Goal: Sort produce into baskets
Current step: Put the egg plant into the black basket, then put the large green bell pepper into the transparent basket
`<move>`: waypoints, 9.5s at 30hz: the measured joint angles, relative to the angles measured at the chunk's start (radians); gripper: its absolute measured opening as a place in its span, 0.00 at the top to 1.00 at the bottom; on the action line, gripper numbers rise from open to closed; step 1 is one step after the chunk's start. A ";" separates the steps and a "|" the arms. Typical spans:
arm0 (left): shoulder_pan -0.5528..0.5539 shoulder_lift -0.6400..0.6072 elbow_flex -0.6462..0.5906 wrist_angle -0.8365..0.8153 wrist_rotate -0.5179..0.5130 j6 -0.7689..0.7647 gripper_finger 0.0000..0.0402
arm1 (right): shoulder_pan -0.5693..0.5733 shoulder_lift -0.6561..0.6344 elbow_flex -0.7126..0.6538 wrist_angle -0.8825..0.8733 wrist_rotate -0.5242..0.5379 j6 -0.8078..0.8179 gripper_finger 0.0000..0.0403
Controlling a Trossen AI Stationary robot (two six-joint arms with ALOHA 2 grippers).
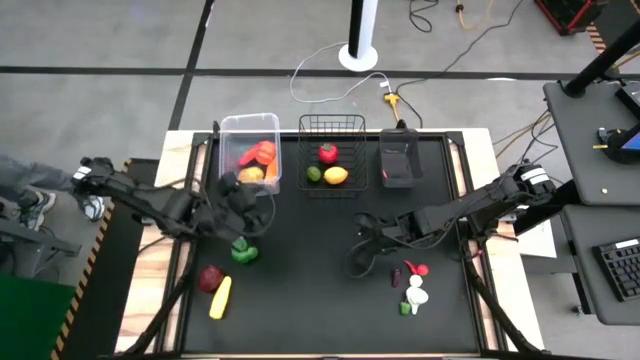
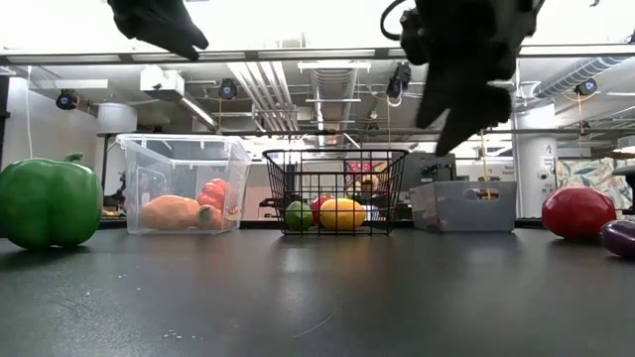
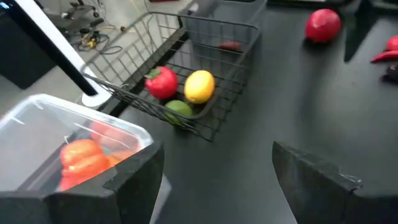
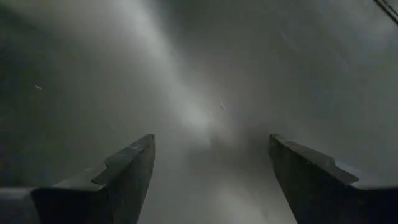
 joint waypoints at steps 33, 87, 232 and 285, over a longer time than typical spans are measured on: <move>-0.113 0.189 0.000 0.047 0.005 -0.146 0.31 | 0.259 0.003 0.021 -0.368 -0.130 -0.261 0.25; -0.113 0.189 0.000 0.104 0.002 -0.100 0.31 | 0.258 0.261 0.041 -0.336 -0.112 -0.573 0.30; -0.211 0.188 0.001 0.092 0.442 -0.302 0.31 | -0.492 -0.263 0.172 -0.441 -0.015 -0.407 0.42; -0.178 0.184 -0.185 -0.279 0.402 -0.391 0.29 | -0.336 -0.263 0.171 -0.417 0.029 -0.340 0.42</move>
